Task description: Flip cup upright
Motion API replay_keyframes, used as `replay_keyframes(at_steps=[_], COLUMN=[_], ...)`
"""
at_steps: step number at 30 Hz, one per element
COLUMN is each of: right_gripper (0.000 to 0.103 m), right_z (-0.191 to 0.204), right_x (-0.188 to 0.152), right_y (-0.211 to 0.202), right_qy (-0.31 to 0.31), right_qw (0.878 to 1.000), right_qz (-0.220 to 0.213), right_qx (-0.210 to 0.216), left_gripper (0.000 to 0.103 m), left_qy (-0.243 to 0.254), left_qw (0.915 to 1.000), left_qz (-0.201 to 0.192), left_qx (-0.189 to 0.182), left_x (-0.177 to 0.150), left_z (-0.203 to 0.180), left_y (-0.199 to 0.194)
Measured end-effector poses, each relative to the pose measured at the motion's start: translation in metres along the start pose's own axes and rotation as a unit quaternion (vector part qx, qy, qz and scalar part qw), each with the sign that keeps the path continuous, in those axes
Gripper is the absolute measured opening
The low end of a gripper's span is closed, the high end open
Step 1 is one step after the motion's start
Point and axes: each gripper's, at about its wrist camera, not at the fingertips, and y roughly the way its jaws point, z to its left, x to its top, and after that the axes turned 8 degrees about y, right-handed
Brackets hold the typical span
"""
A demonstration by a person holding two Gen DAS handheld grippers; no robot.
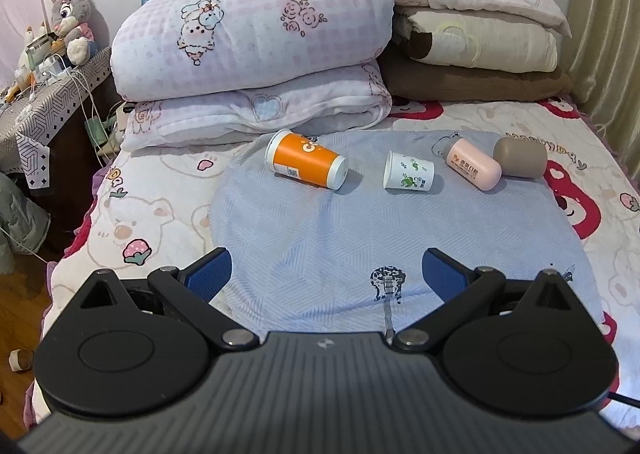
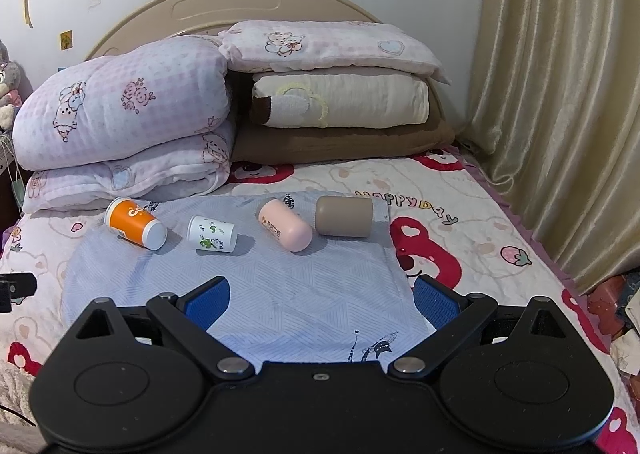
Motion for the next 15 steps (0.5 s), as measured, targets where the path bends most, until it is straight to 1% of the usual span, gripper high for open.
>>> replay_keyframes(at_steps=[11,15], right_gripper=[0.1,0.1], right_z=[0.0019,0.0028], right_x=[-0.0028,-0.0052], right_y=[-0.0043,-0.0046], right_qy=[-0.005,-0.013], right_qw=[1.0,1.0], right_qz=[-0.008,-0.014], right_qx=[0.006,0.004], left_gripper=[0.103,0.103], left_qy=[0.002,0.004], left_qw=[1.0,1.0], left_qz=[0.0,0.006], left_qx=[-0.002,0.005], left_x=[-0.0013,-0.0078], left_z=[0.0002,-0.0005], left_y=[0.0024,0.0082])
